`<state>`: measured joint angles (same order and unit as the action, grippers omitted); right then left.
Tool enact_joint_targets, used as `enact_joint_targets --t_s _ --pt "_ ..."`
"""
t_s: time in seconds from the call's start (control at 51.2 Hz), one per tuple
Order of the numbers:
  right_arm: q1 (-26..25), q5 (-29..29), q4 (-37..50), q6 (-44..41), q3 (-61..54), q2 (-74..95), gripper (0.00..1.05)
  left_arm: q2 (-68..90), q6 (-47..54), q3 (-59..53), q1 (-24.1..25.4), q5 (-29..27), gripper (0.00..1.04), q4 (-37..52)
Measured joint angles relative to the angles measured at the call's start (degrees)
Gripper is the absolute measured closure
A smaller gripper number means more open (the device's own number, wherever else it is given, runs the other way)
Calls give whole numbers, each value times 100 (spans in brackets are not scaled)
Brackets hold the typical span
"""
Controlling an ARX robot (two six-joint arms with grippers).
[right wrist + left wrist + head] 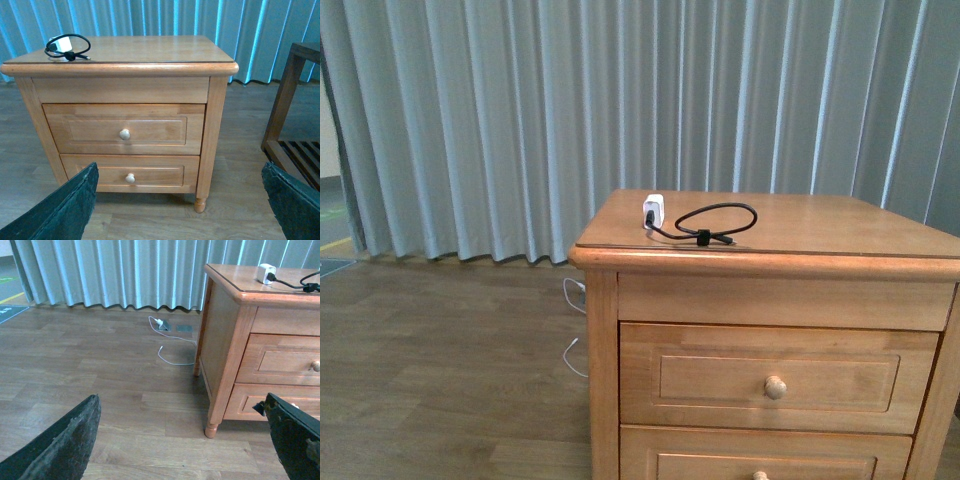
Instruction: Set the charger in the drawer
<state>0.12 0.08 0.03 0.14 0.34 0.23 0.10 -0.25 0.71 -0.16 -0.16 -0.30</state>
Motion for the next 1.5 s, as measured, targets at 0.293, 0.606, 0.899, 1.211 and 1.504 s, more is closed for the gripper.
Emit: enact_joint_targets --t_s 0.293,0.606,0.899,1.211,1.504 --pt "0 0 0 2 0 0 8 -2 -2 0 0 0 6 0" --pt "0 0 0 0 0 0 8 -2 -2 0 0 0 6 0" --pt "0 0 0 2 0 0 8 0 -2 0 0 0 6 2" --pt "507 901 -562 568 256 778 8 -2 -2 0 0 0 6 0" --pt "1346 835 1998 785 758 4186 8 -2 -2 0 0 0 6 0"
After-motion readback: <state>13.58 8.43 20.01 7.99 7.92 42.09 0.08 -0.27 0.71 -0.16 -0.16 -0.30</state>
